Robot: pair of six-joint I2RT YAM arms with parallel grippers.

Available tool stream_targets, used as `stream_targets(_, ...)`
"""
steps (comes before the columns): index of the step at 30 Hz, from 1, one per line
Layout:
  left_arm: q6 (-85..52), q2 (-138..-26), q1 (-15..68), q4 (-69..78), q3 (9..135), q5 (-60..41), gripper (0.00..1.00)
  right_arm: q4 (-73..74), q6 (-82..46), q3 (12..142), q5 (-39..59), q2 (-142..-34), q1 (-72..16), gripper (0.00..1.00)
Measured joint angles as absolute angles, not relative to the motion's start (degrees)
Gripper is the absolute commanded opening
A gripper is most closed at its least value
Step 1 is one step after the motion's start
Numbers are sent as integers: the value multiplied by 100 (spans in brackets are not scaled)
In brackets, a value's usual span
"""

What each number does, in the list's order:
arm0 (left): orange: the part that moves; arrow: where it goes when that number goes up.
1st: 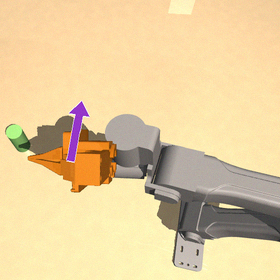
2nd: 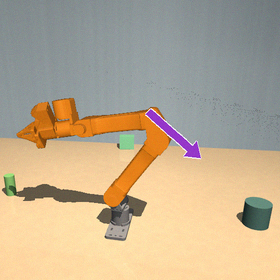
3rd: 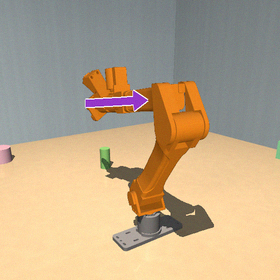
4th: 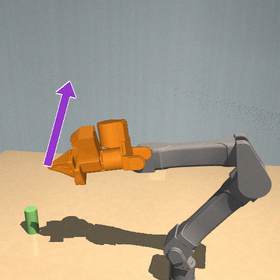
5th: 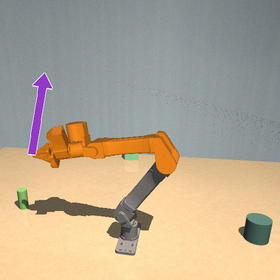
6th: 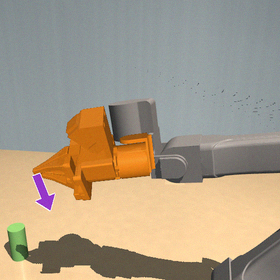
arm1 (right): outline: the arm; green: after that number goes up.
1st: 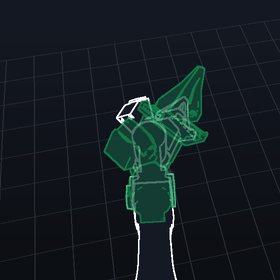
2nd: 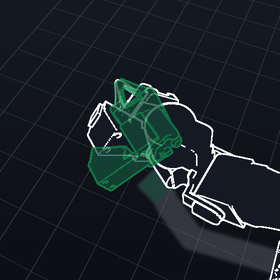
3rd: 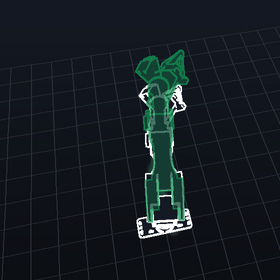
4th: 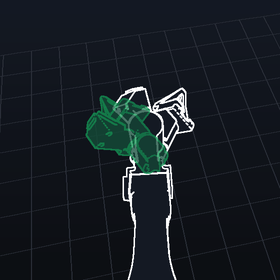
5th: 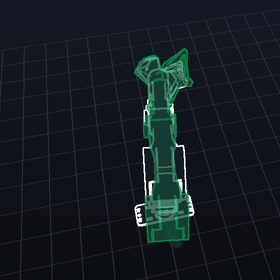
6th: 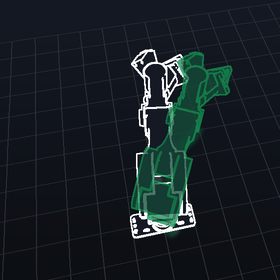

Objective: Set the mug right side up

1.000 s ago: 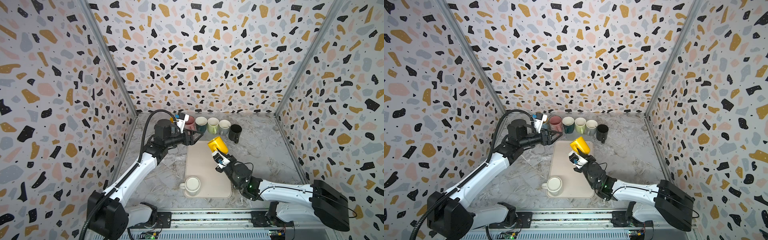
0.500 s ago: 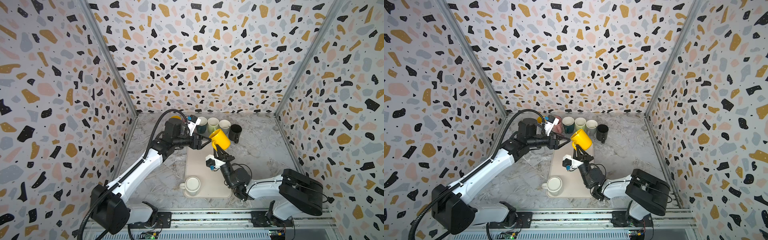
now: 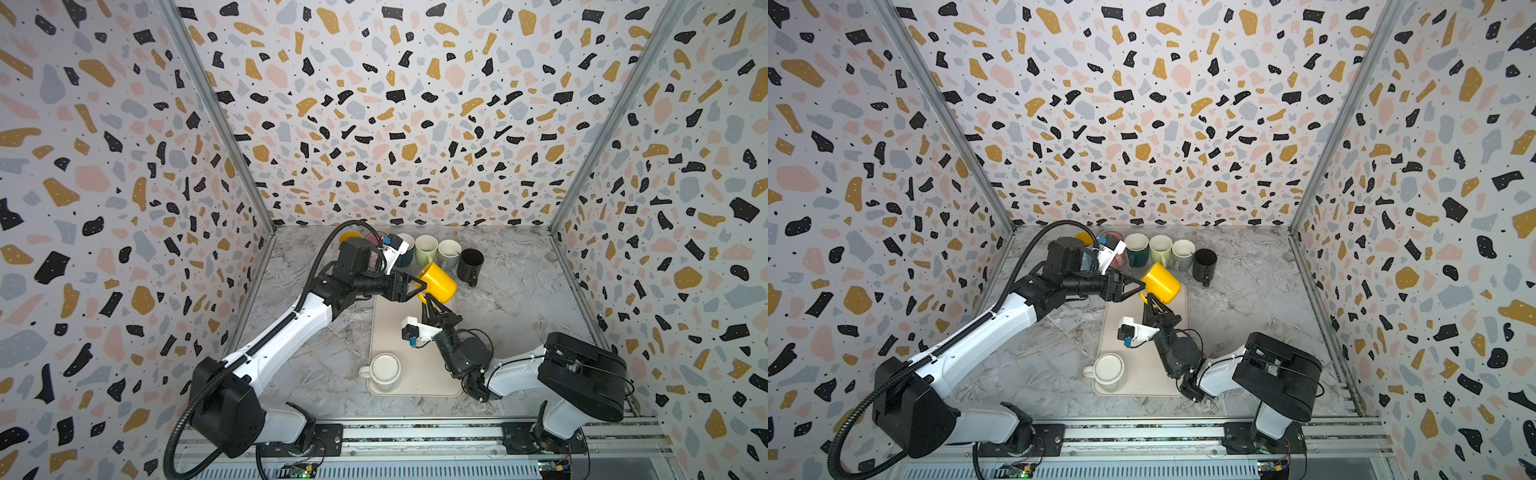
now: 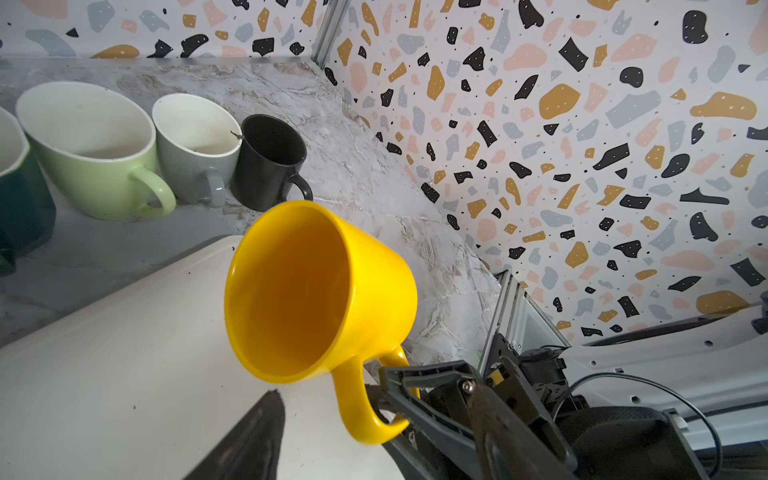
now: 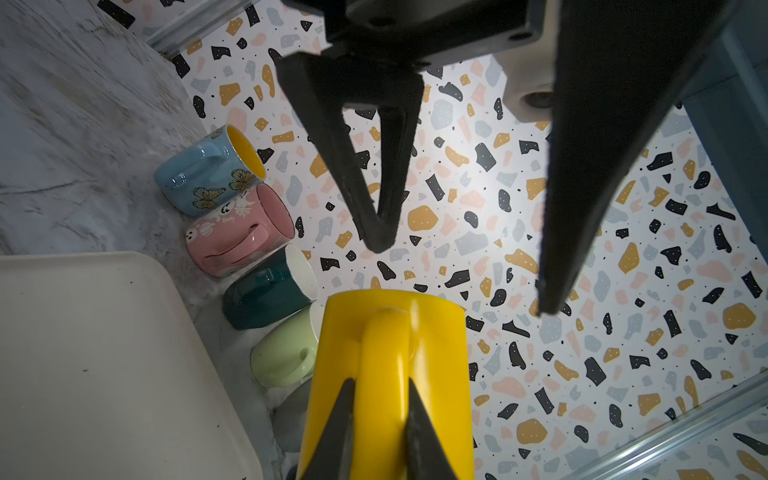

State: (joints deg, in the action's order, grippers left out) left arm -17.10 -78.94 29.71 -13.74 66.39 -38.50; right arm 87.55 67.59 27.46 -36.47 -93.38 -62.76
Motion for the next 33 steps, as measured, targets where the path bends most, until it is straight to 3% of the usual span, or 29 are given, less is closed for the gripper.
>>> stream_targets(7, -1712, -7959, 2998, -1428, 6637, -3826, 69, 8831, 6823, 2825, -3645, -9338, -6289, 0)
stream_targets(33, -2051, -8042, 3002, -1142, 6451, -4032, 49, 8805, 7028, 3020, -3669, -9343, -6375, 0)
